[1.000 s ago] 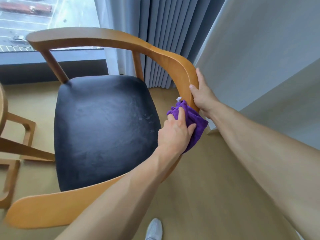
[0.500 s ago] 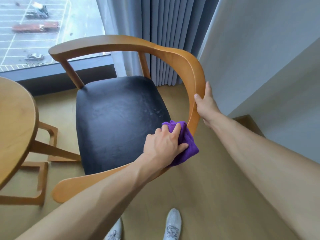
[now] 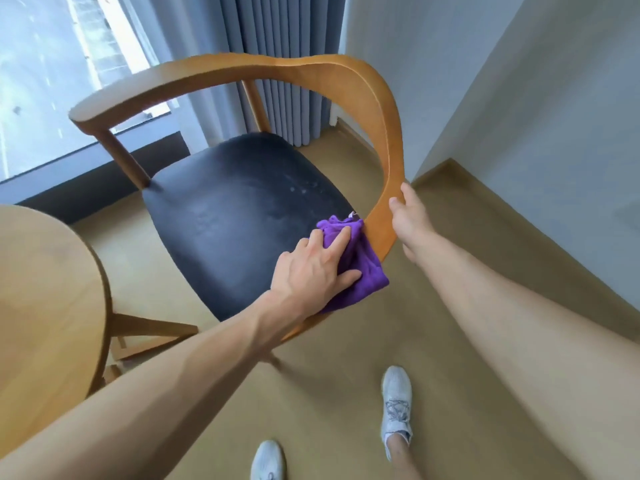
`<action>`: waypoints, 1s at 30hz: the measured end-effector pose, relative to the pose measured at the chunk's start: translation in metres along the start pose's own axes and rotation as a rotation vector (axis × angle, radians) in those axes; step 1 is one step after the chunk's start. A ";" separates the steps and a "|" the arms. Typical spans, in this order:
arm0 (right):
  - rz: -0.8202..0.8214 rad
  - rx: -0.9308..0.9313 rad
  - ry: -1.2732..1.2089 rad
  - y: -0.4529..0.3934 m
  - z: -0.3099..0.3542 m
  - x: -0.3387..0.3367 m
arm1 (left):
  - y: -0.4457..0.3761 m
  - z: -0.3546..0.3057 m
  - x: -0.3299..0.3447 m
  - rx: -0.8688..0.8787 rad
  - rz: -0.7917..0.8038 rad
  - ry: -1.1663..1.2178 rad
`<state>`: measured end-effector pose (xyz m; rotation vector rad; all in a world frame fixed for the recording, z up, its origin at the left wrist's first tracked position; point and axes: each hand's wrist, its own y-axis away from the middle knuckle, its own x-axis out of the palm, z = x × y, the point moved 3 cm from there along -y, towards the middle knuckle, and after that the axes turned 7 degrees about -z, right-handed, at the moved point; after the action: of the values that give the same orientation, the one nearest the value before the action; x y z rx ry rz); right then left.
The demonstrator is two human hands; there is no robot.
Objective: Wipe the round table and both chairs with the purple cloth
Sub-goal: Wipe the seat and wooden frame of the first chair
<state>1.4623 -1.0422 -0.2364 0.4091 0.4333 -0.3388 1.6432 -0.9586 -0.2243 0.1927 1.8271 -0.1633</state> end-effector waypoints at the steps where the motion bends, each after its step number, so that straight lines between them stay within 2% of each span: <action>1: -0.033 -0.011 0.013 0.010 -0.003 0.003 | 0.004 0.003 -0.001 0.007 0.010 0.003; 7: -0.155 -0.058 0.114 0.054 -0.012 0.016 | -0.029 -0.017 0.003 0.002 0.005 0.119; 10: -0.166 -0.060 0.103 0.069 -0.016 0.018 | -0.027 -0.014 0.005 0.021 0.004 0.140; 16: -0.172 -0.064 0.076 0.101 -0.027 0.020 | 0.040 0.052 -0.010 0.144 0.046 0.147; 21: -0.196 -0.059 0.078 0.123 -0.035 0.036 | 0.064 0.094 -0.021 0.140 0.088 0.233; 25: -0.270 -0.060 0.101 0.132 -0.035 0.050 | 0.020 0.063 -0.010 0.137 0.136 0.259; 30: -0.346 -0.054 0.184 0.129 -0.034 0.055 | -0.034 0.021 0.002 0.119 0.244 0.515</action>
<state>1.5491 -0.9276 -0.2505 0.3125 0.6947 -0.6262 1.6552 -0.9962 -0.2316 0.5821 2.2850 -0.0507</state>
